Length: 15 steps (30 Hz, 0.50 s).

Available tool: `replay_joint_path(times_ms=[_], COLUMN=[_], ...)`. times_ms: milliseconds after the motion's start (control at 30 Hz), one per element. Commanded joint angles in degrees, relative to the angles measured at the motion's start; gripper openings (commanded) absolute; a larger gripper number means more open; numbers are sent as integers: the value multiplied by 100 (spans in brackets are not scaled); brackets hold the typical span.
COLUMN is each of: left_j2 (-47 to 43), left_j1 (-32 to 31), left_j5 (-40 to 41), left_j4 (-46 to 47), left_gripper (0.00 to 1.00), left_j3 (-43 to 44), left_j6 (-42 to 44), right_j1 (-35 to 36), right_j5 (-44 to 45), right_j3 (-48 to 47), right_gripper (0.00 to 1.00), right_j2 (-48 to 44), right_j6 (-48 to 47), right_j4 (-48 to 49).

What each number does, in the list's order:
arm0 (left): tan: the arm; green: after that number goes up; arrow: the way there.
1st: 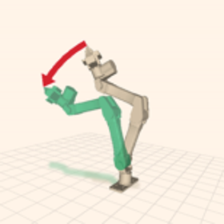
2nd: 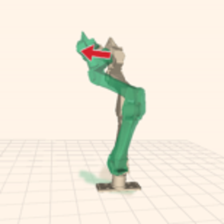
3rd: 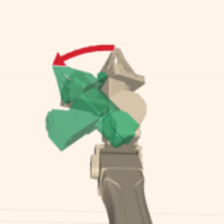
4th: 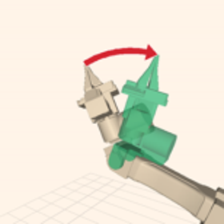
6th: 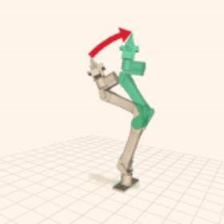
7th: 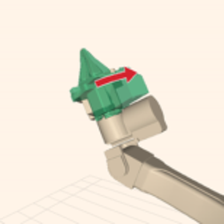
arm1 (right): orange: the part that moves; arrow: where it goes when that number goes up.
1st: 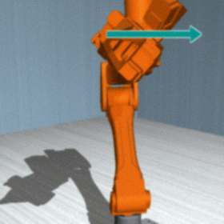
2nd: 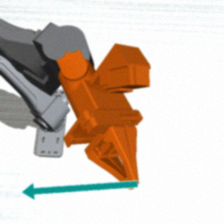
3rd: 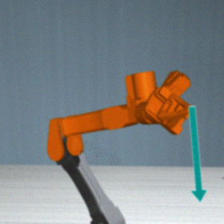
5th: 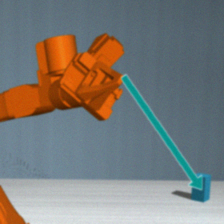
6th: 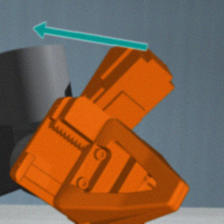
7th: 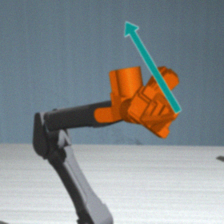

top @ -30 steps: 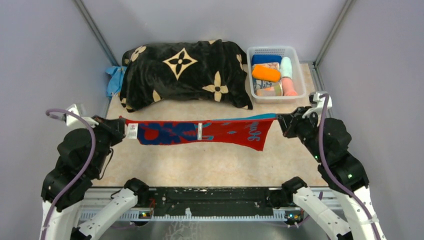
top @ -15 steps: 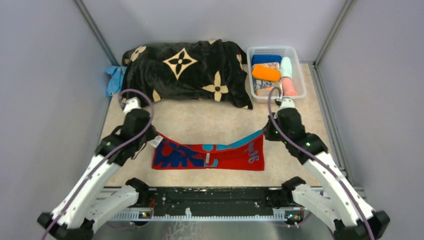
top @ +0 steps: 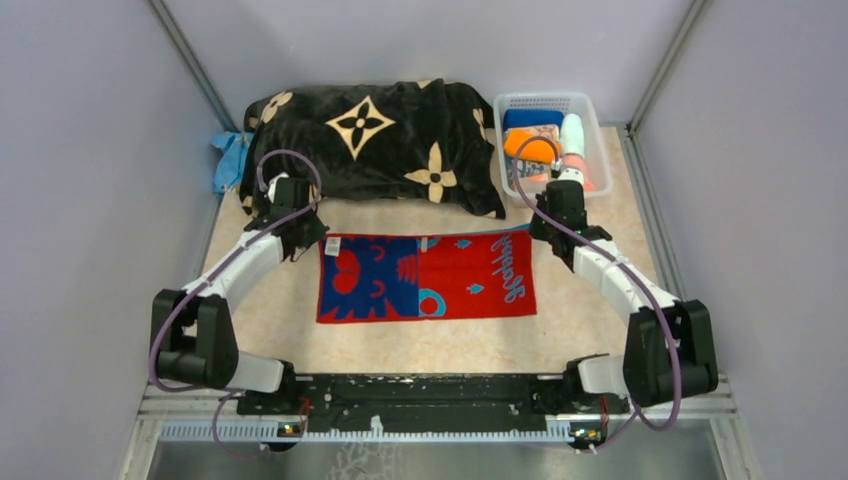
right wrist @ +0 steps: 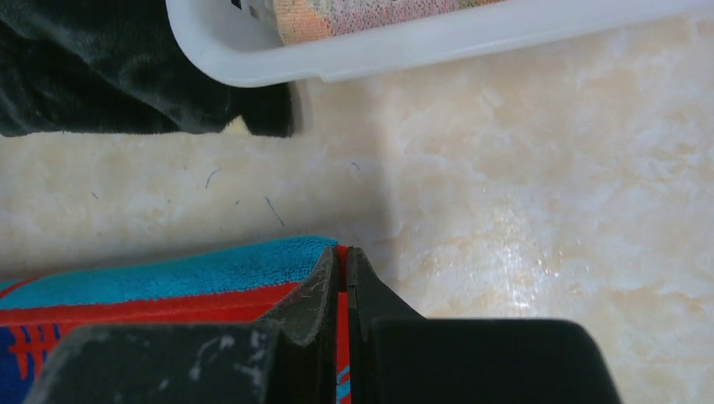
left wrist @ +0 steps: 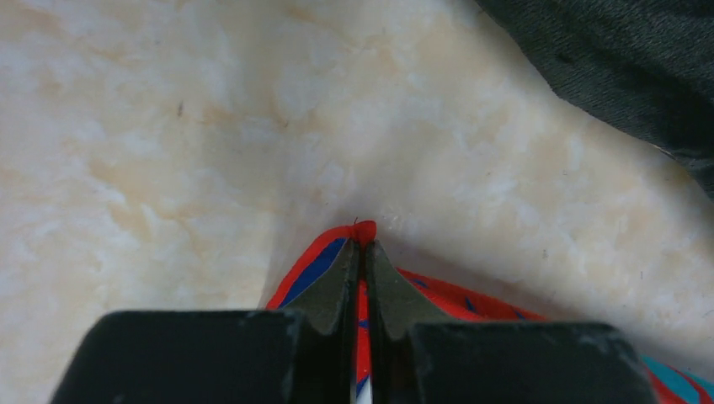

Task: Roll the towels
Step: Flatten out the towel at the center of the board, then fold the towel at the center of the board.

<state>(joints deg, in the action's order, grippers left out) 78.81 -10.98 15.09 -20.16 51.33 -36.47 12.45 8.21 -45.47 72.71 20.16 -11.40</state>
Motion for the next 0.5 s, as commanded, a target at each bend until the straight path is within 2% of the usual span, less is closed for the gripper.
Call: replay_joint_path(times_ms=[0, 100, 233, 467], left_j2=[226, 277, 97, -955], left_j1=[207, 320, 351, 447], left_j5=[-508, -801, -927, -942], left_j4=[647, 821, 415, 34], left_gripper=[8, 8, 7, 7], left_j3=[210, 127, 67, -821], left_j6=[-69, -110, -169, -442], right_j1=[-131, -250, -283, -285], right_j5=[-238, -317, -608, -857], right_j3=[-397, -438, -442, 222], right_gripper=[0, 0, 0, 0], right_j2=[385, 553, 358, -318], right_j6=[-194, -162, -68, 319], right_j4=[962, 932, 554, -21])
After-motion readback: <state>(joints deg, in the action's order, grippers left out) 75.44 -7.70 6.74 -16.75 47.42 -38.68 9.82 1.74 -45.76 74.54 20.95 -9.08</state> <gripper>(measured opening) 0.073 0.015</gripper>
